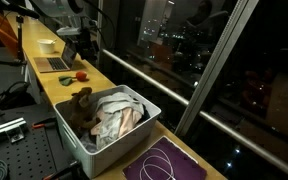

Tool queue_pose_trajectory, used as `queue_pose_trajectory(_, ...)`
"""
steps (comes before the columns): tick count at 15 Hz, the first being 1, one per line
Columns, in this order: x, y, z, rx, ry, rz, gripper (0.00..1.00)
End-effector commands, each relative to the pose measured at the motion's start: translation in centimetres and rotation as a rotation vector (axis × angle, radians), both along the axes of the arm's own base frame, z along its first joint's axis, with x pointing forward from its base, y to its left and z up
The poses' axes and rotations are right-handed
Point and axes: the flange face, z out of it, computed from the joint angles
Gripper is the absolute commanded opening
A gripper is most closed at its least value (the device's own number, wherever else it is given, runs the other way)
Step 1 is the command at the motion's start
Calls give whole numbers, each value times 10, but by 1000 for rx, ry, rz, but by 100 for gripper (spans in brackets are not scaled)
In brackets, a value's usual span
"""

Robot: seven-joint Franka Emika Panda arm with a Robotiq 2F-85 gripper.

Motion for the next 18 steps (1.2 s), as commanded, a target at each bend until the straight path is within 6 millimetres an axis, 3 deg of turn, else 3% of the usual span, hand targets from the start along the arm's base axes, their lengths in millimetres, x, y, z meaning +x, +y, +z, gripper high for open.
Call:
queue_pose_trajectory(1, 29, 56, -31, -1, 12, 90, 100)
queue_pose_trajectory(6, 40, 121, -83, 27, 13, 180, 100)
queue_pose_trajectory(10, 46, 158, -117, 69, 16, 209, 100)
queue_pose_trajectory(14, 57, 174, -144, 129, 47, 178, 100)
queue_pose_trajectory(18, 64, 178, -173, 181, 109, 116, 100)
